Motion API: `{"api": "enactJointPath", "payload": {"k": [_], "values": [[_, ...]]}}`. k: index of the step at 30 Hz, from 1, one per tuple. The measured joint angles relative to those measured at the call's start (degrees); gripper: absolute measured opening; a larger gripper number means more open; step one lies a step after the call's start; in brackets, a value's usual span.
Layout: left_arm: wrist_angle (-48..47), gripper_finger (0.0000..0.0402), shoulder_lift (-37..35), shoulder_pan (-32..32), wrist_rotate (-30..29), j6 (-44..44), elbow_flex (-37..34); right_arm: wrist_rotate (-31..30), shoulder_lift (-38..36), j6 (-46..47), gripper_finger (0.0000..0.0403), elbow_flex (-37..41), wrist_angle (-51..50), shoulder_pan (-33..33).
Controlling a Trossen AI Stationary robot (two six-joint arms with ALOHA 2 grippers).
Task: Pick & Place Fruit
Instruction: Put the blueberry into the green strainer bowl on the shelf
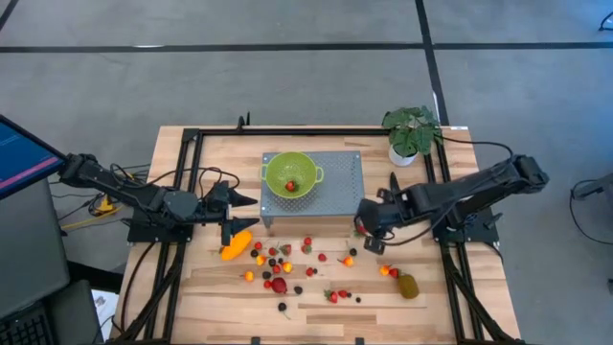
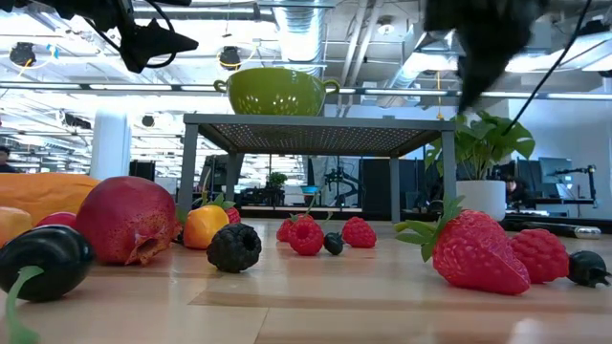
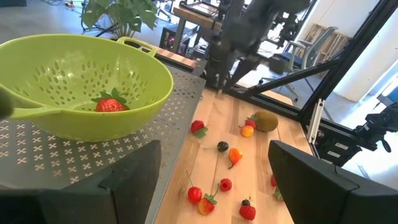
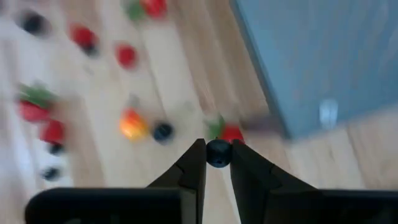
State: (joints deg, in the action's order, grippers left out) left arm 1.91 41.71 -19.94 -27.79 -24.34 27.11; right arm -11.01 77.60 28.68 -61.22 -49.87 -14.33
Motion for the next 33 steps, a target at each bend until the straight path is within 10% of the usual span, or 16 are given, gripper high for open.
{"api": "enactJointPath", "payload": {"k": [12, 33], "values": [[0.8, 0.0291, 0.0, 0.0, 0.0, 0.0, 0.0, -1.0, 0.5, -24.4, 0.0052, -7.2, 26.9, 11.0], [1.9, 0.0291, 0.0, 0.0, 0.0, 0.0, 0.0, 5.1, 12.8, -29.1, 0.0066, -7.1, 44.9, 22.0]]}}
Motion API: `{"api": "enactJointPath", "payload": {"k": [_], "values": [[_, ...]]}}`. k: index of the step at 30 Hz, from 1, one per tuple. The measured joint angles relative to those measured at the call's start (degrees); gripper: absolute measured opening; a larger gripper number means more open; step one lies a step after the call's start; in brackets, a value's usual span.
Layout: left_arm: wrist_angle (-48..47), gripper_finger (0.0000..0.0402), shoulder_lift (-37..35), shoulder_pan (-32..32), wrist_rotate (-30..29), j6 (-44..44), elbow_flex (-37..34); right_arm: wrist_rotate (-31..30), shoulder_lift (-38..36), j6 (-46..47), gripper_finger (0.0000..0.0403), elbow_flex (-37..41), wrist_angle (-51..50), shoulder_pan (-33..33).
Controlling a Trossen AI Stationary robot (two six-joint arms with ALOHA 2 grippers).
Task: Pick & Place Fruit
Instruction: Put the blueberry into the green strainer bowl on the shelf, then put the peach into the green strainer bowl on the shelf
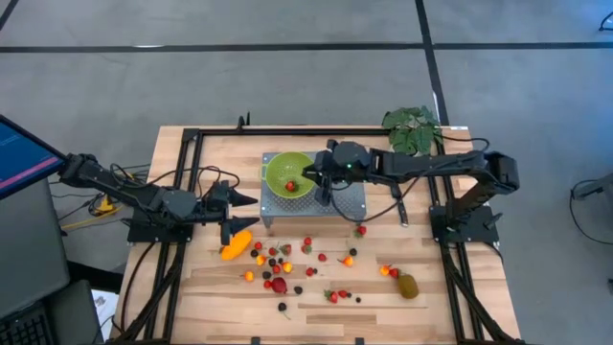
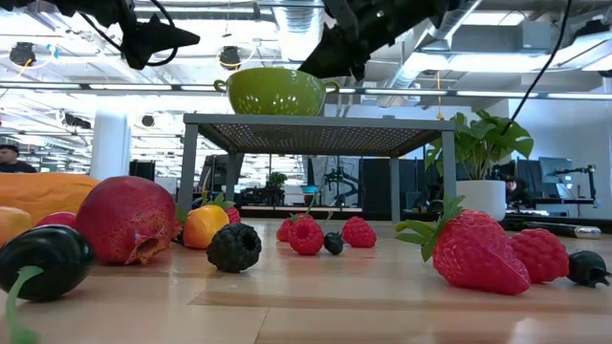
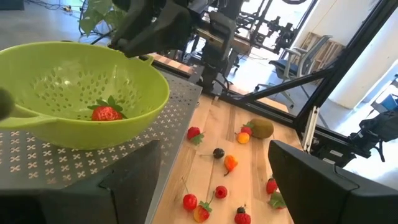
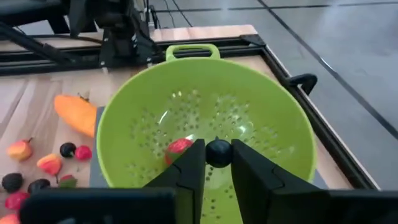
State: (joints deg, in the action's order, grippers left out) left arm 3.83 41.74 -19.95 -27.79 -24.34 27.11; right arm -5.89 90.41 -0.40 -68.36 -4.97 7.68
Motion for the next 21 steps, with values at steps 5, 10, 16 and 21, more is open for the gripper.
{"api": "enactJointPath", "payload": {"k": [5, 10, 16, 21], "values": [[0.2, 0.0291, 0.0, 0.0, 0.0, 0.0, 0.0, -0.1, 0.0, 1.3, 0.0101, 0.0, 0.2, -0.2], [0.2, 0.0291, 0.0, 0.0, 0.0, 0.0, 0.0, 0.0, 0.0, 1.3, 0.0148, 0.0, 0.3, -0.2], [0.3, 0.0291, 0.0, 0.0, 0.0, 0.0, 0.0, -0.1, 0.0, 1.5, 0.021, 0.0, 0.3, -0.3], [0.4, 0.0291, 0.0, 0.0, 0.0, 0.0, 0.0, 0.0, 0.0, 1.4, 0.0243, 0.0, 0.3, -0.4]]}}
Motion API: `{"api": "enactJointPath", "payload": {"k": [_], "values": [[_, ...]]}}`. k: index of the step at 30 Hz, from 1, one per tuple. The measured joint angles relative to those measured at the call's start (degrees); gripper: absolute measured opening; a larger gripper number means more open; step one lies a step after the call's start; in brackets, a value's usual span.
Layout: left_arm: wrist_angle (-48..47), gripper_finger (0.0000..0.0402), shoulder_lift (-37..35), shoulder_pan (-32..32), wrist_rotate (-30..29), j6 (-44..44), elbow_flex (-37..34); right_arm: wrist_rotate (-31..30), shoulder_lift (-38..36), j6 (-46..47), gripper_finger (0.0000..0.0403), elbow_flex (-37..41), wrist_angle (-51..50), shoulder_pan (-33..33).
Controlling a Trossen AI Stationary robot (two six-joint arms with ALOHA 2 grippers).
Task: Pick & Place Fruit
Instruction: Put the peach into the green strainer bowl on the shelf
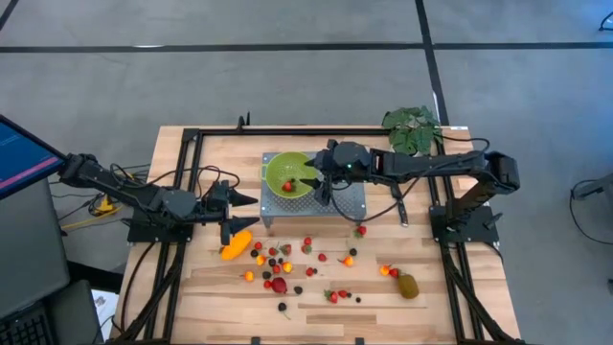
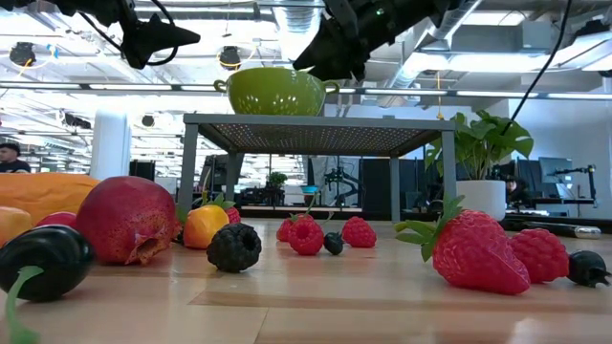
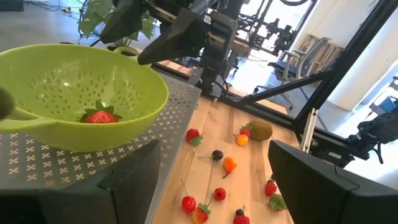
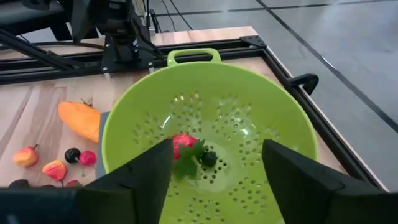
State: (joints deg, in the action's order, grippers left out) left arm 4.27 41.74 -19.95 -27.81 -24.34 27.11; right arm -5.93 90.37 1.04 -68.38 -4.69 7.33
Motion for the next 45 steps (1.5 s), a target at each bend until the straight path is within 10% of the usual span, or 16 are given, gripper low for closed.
{"api": "enactJointPath", "payload": {"k": [25, 45], "values": [[0.6, 0.0291, 0.0, 0.0, 0.0, 0.0, 0.0, -4.0, -14.2, 13.3, 0.0128, 0.1, -40.9, -11.2], [1.5, 0.0291, 0.0, 0.0, 0.0, 0.0, 0.0, -10.6, -14.1, 47.7, 0.0058, 11.4, -44.4, -37.0]]}}
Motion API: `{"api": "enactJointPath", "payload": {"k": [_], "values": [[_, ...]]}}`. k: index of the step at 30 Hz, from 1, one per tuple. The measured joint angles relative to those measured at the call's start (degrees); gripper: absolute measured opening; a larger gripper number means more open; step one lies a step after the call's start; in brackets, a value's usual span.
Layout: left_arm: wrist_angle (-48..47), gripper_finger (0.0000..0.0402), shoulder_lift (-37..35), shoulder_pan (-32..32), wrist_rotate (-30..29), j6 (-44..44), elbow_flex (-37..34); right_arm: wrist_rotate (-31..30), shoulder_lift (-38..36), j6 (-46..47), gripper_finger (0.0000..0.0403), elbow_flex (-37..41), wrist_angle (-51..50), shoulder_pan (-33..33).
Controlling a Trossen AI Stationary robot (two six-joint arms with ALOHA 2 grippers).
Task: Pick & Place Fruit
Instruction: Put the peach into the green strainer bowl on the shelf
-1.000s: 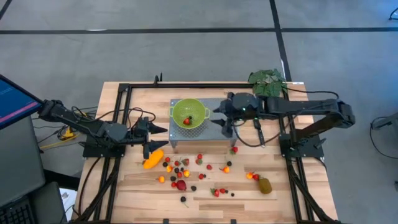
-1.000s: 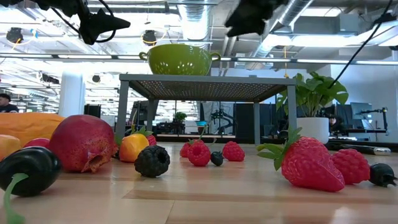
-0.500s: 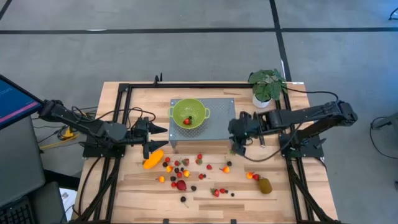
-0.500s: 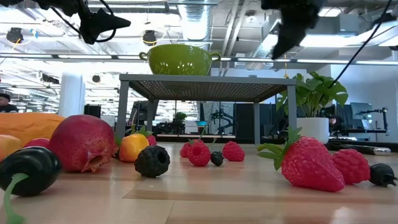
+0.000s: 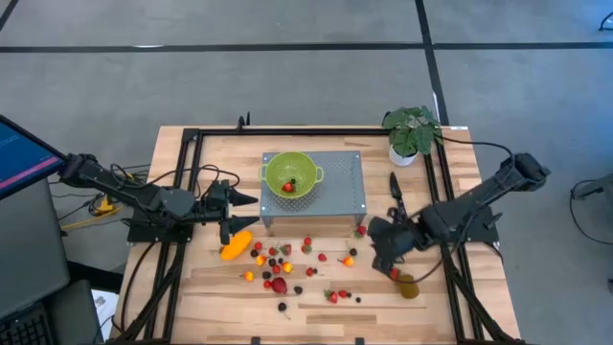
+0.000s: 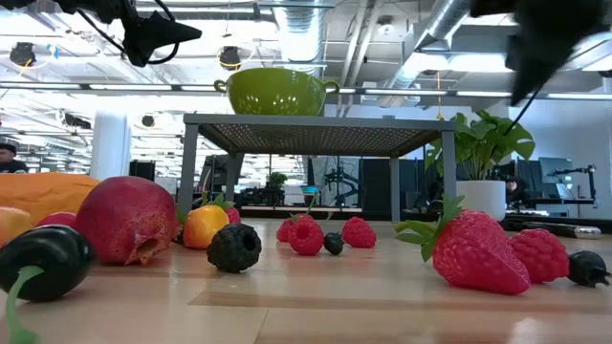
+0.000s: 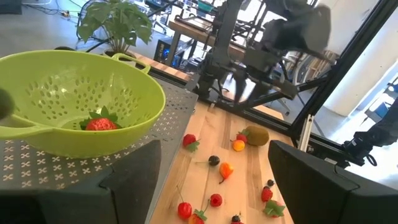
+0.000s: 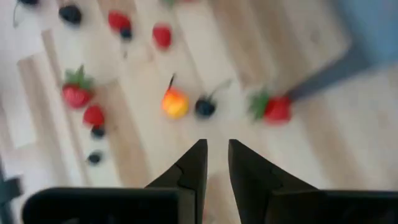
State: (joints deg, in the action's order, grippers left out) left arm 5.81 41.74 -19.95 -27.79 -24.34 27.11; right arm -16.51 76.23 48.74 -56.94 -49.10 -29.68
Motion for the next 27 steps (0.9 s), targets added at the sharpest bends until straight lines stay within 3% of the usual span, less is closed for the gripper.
{"api": "enactJointPath", "payload": {"k": [5, 13, 20, 27], "values": [[0.4, 0.0291, 0.0, 0.0, 0.0, 0.0, 0.0, 0.0, 0.0, 11.8, 0.0058, 1.0, -2.7, -6.7], [0.7, 0.0291, 0.0, 0.0, 0.0, 0.0, 0.0, 0.0, 0.0, 17.3, 0.0074, 1.0, -2.6, -10.9], [0.7, 0.0291, 0.0, 0.0, 0.0, 0.0, 0.0, 0.3, 2.1, 16.6, 0.0147, 1.0, -2.6, -11.2], [0.8, 0.0291, 0.0, 0.0, 0.0, 0.0, 0.0, 4.0, 9.1, 15.8, 0.0235, 1.0, -1.6, -11.2]]}}
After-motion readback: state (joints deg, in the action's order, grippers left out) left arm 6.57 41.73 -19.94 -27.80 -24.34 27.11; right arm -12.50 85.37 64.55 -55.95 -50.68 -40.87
